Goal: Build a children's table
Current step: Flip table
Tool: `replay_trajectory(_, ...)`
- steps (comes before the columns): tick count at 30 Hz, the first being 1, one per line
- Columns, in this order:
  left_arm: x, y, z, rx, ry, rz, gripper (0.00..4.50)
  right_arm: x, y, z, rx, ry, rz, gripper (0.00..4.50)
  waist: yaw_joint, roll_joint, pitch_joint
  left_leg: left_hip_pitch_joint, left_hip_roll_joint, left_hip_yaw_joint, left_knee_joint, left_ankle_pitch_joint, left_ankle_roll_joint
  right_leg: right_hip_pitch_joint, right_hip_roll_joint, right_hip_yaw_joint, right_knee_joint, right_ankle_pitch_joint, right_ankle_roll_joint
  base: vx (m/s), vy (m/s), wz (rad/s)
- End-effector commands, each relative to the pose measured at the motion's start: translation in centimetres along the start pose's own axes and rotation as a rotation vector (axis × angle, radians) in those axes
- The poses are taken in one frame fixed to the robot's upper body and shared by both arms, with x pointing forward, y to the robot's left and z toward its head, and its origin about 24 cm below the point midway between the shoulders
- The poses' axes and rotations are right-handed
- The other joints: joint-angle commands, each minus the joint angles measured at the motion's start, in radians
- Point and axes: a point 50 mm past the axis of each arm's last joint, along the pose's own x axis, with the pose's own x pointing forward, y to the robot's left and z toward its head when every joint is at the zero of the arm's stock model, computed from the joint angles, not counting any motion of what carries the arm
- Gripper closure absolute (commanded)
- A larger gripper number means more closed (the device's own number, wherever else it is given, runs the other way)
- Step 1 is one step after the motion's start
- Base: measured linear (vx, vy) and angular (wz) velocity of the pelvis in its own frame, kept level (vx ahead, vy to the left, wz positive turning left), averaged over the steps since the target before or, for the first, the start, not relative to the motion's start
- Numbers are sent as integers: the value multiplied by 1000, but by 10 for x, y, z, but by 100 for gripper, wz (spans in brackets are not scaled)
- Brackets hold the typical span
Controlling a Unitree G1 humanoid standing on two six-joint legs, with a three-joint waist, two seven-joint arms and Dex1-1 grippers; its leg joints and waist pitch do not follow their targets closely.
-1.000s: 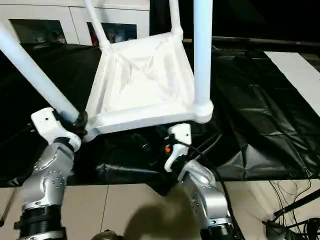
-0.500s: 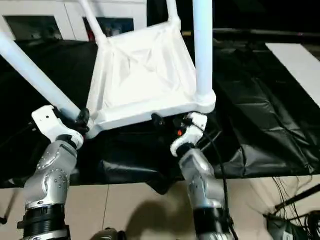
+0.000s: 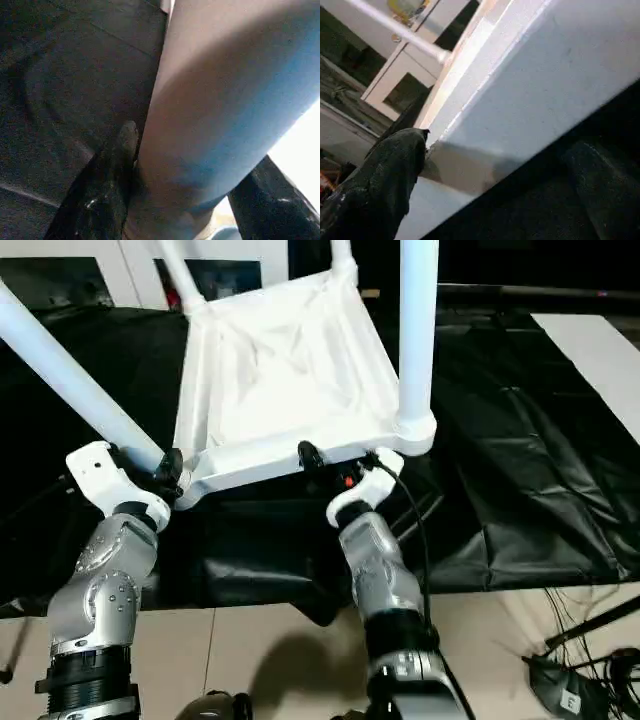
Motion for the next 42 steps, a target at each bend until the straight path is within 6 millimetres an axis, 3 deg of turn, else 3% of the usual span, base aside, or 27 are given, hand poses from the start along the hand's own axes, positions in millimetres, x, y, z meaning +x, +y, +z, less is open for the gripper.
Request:
replay_trajectory(1, -16, -31, -46, -210, 167, -85, 210, 20, 41, -17, 131, -2, 58, 0, -5, -15, -45, 24, 113, -50, -70, -33, 143, 37, -143, 79, -69, 104, -205, 0, 0, 0)
replay_trajectory(4, -19, -35, -48, -212, 178, -100, 210, 23, 45, -15, 146, -13, 80, 0, -8, -19, -42, 21, 112, -47, -67, -6, 157, 37, -145, 79, -65, 138, -210, 0, 0, 0)
replay_trajectory(7, -20, -36, -48, -215, 174, -99, 210, 25, 54, -12, 193, -31, 146, 0, -8, -22, -45, 22, 112, -47, -59, 52, 200, 37, -142, 77, -52, 232, -214, 0, 0, 0)
replay_trajectory(8, -20, -35, -47, -221, 165, -96, 210, 25, 62, -9, 242, -42, 223, 0, -9, -29, -46, 21, 112, -46, -56, 70, 220, 38, -142, 77, -49, 269, -216, 0, 0, 0)
replay_trajectory(10, -19, -34, -45, -228, 156, -92, 210, 24, 66, -8, 261, -46, 267, 0, -5, -27, -43, 19, 114, -47, -55, 74, 239, 36, -145, 76, -48, 283, -217, 0, 0, 0)
replay_trajectory(14, -17, -32, -42, -232, 144, -82, 210, 21, 65, -8, 254, -29, 321, 0, -3, -29, -42, 23, 118, -47, -58, 59, 226, 34, -143, 75, -51, 222, -227, 0, 0, 0)
replay_trajectory(16, -16, -31, -41, -233, 143, -81, 210, 18, 64, -9, 246, -12, 355, 0, -3, -32, -43, 21, 115, -45, -56, 68, 222, 36, -144, 76, -51, 232, -235, 0, 0, 0)
replay_trajectory(19, -16, -34, -41, -241, 145, -102, 212, 16, 61, -6, 254, -15, 374, 0, -1, -28, -45, 27, 120, -46, -55, 81, 221, 33, -143, 75, -48, 238, -238, 0, 0, 0)
replay_trajectory(25, -19, -44, -41, -254, 161, -194, 214, 24, 63, 0, 282, -33, 361, 0, 3, -29, -46, 26, 118, -42, -54, 84, 210, 34, -144, 75, -46, 254, -251, 0, 0, 0)
replay_trajectory(27, -20, -44, -41, -239, 170, -201, 214, 30, 66, -1, 276, -23, 343, 0, 3, -34, -43, 27, 116, -39, -56, 71, 205, 33, -144, 73, -48, 233, -255, 0, 0, 0)
replay_trajectory(30, -21, -42, -43, -227, 186, -194, 214, 35, 69, 1, 280, -25, 355, 0, 4, -33, -40, 28, 115, -35, -57, 40, 184, 32, -145, 75, -54, 177, -252, 0, 0, 0)
replay_trajectory(36, -20, -41, -44, -206, 189, -186, 215, 36, 77, 10, 324, -78, 422, 0, 4, -32, -42, 26, 117, -38, -56, 66, 201, 34, -146, 72, -48, 220, -241, 0, 0, 0)
replay_trajectory(37, -19, -39, -44, -202, 189, -178, 215, 35, 77, 12, 325, -88, 427, 0, 5, -28, -45, 26, 117, -38, -55, 68, 202, 33, -146, 71, -47, 224, -242, 0, 0, 0)
replay_trajectory(41, -18, -39, -45, -160, 199, -196, 217, 36, 72, 14, 264, -107, 388, 0, 5, -31, -45, 25, 117, -37, -55, 66, 201, 34, -147, 70, -47, 225, -244, 0, 0, 0)
replay_trajectory(42, -18, -39, -45, -150, 200, -199, 218, 37, 70, 14, 252, -109, 375, 0, 5, -27, -46, 25, 117, -37, -53, 68, 198, 33, -147, 70, -47, 226, -245, 0, 0, 0)
